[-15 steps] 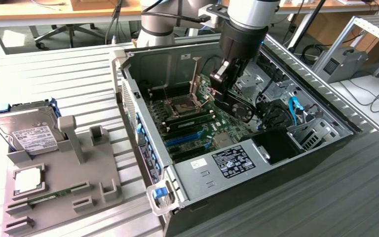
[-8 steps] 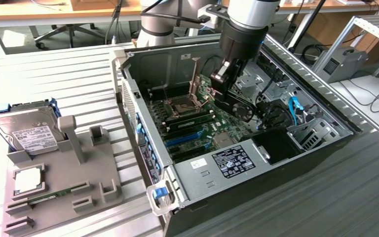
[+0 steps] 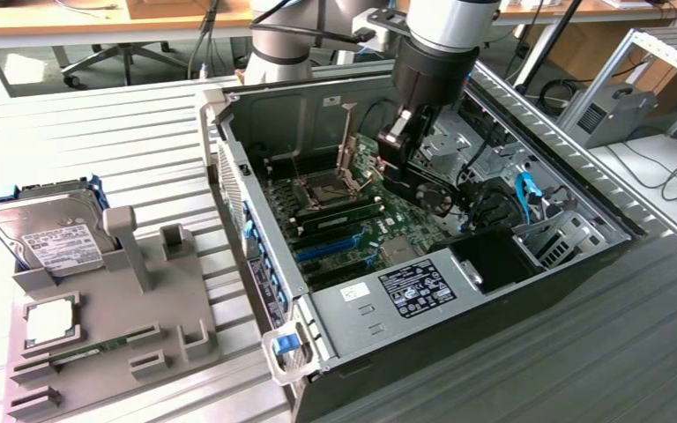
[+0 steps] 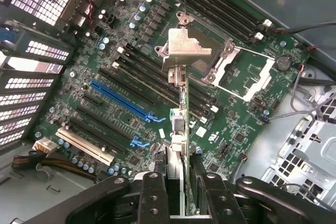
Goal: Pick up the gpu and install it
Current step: 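Insert the gpu into the slot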
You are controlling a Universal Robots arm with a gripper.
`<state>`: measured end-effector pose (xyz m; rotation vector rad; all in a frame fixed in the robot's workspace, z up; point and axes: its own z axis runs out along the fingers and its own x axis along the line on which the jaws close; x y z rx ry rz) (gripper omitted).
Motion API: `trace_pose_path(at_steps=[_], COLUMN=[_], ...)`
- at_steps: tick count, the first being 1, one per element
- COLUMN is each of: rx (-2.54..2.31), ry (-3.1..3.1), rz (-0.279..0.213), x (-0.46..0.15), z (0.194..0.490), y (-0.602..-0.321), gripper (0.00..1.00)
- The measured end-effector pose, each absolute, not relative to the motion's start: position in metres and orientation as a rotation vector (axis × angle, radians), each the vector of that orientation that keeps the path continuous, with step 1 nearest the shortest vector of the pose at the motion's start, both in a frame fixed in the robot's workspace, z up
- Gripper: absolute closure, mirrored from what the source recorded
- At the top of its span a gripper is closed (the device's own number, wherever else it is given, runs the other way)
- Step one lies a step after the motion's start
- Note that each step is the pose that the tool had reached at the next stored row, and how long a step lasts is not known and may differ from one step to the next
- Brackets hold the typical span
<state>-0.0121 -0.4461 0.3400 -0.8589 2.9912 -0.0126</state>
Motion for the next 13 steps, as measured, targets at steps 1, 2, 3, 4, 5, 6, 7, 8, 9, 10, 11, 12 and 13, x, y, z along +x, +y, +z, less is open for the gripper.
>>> trace_pose_path(at_steps=[1,2,3,4,5,6,7,8,9,10,11,12,13], rx=[-0.865,-0.870,-0.875,-0.880,-0.884,-0.890,-0.895,-0.900,-0.904,-0.910,-0.916,-0.921,-0.930], ry=[2.989,2.988,2.987,2.985,2.984,2.982,2.980,2.979,2.978,2.976,2.974,2.973,2.970], rz=[-0.012,-0.012,-0.012,-0.012,-0.012,-0.012,-0.012,-0.012,-0.012,-0.012,-0.012,-0.012,-0.011], x=[-0.0121,-0.0121,-0.0121,-0.0121,-0.0121,-0.0121,-0.0121,-0.0121,-0.0121,-0.0121,-0.0121,-0.0121,-0.0121], z=[0.3400,0.3400,0.3400,0.3400,0.3400,0.3400,0.3401,0.3400,0.3401,0.3401,0.3400,0.3401,0.3400], y=[-0.4461,-0.4461,-0.4461,-0.4461,-0.4461,-0.4461,-0.4461,-0.4461,-0.4461,-0.4461,-0.4461,-0.4461,-0.4461], gripper=[0.71,0.71,0.71,0.71,0.71,0.71,0.71,0.71,0.71,0.71,0.71,0.71,0.71])
